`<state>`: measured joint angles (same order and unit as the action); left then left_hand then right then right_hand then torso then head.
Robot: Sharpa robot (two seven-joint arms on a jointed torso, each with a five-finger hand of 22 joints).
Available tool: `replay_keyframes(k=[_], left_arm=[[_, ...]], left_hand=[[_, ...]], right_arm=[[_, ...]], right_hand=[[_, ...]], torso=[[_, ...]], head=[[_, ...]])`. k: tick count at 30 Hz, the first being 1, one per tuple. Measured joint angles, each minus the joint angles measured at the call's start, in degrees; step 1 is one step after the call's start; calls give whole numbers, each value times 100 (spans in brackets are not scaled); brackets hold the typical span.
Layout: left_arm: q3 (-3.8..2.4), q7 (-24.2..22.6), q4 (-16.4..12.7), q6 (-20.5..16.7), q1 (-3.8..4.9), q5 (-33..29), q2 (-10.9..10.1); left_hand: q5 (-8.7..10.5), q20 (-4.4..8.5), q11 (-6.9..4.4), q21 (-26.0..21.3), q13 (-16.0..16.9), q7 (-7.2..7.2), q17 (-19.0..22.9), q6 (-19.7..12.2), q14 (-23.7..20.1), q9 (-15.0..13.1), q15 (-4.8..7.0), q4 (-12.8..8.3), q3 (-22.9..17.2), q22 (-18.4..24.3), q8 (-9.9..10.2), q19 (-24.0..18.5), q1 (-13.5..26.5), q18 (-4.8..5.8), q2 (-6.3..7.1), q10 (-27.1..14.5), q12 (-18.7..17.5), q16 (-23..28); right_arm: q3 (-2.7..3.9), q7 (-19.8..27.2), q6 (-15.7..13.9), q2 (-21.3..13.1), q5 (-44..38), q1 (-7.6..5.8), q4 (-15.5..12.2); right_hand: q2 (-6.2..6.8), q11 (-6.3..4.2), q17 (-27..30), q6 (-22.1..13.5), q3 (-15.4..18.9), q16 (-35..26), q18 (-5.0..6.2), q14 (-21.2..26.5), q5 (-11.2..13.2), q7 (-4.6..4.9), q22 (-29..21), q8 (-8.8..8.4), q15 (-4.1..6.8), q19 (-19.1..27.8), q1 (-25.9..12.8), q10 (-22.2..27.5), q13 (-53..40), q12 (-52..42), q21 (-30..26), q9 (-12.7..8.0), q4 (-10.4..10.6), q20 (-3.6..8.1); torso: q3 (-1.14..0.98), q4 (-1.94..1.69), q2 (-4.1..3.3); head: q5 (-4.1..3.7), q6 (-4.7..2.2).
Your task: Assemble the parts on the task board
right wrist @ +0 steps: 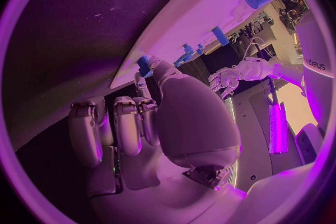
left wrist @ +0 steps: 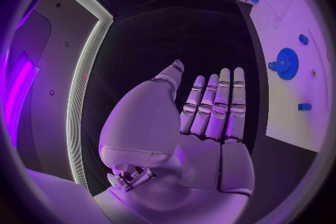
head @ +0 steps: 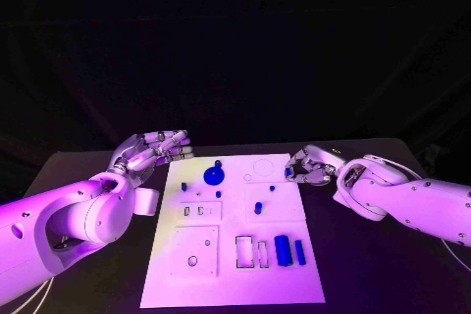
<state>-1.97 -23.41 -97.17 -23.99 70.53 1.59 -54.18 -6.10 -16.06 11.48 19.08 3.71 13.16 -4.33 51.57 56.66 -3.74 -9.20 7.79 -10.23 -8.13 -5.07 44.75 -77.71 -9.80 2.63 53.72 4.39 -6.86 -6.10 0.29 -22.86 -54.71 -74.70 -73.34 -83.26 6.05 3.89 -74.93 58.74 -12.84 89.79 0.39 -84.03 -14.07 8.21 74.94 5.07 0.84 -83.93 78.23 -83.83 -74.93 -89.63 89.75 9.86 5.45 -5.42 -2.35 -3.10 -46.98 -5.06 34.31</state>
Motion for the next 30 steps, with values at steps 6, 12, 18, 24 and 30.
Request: replay_keyframes(k=[6, 12, 18, 24, 30], left_arm=[[0, 3, 0, 1, 0, 0, 0], [0, 6, 0, 3, 0, 0, 1], [0, 10, -2, 4, 0, 0, -1], [0, 12, -2, 5, 0, 0, -3], [0, 15, -2, 5, 0, 0, -6]], left_hand=[[0, 0, 0, 0, 0, 0, 0, 0, 0, 0, 0, -15, -15, 0, 0, 0, 0, 1, 0, 0, 0, 0], [0, 0, 0, 0, 0, 0, 0, 0, 0, 0, 0, -15, -15, 0, 0, 0, 0, 0, 0, 0, 0, 0], [0, 0, 0, 0, 0, 0, 0, 0, 0, 0, 0, -15, -15, 0, 0, 0, 0, 0, 0, 0, 0, 0], [0, 0, 0, 0, 0, 0, 0, 0, 0, 0, 0, -15, -15, 0, 0, 0, 0, 0, 0, 0, 0, 0], [0, 0, 0, 0, 0, 0, 0, 0, 0, 0, 0, -15, -15, 0, 0, 0, 0, 0, 0, 0, 0, 0]], right_arm=[[0, -53, -2, 16, -12, 1, 5], [1, -108, -13, 50, -30, 1, 25], [1, -178, -39, 91, -79, 1, 46], [1, -233, -51, 118, -122, 2, 53], [1, -271, -56, 135, -155, 7, 58]], right_hand=[[-10, 0, 0, 0, -9, 0, 0, 0, 0, 0, 0, 0, 0, 0, 11, 0, 0, 0, 0, 0, -9, 0], [-70, -21, 1, 94, -70, 0, 0, 0, 0, -32, -1, 35, 0, -13, 12, -21, 1, 0, 0, 12, -24, 13], [-70, -21, 1, 113, -70, 0, 0, 20, 0, -52, -1, 39, 20, -20, 12, -21, 1, 0, 0, 12, -24, 20], [-30, -21, 1, 84, -70, 0, 0, 20, -1, -23, -2, -1, 20, -20, -28, -21, 1, 0, 0, -8, -24, 20], [16, -21, 2, 29, -54, 0, 0, 20, -1, 32, -2, -44, 20, -20, -74, -21, 2, 0, 0, -33, -40, 20]], torso=[[-3, 2, 0], [-3, 2, 0], [-2, 1, -1], [0, -4, -1], [1, -3, -2]], head=[[-11, -10], [-7, -13], [-7, -10], [-7, -10], [4, -10]])
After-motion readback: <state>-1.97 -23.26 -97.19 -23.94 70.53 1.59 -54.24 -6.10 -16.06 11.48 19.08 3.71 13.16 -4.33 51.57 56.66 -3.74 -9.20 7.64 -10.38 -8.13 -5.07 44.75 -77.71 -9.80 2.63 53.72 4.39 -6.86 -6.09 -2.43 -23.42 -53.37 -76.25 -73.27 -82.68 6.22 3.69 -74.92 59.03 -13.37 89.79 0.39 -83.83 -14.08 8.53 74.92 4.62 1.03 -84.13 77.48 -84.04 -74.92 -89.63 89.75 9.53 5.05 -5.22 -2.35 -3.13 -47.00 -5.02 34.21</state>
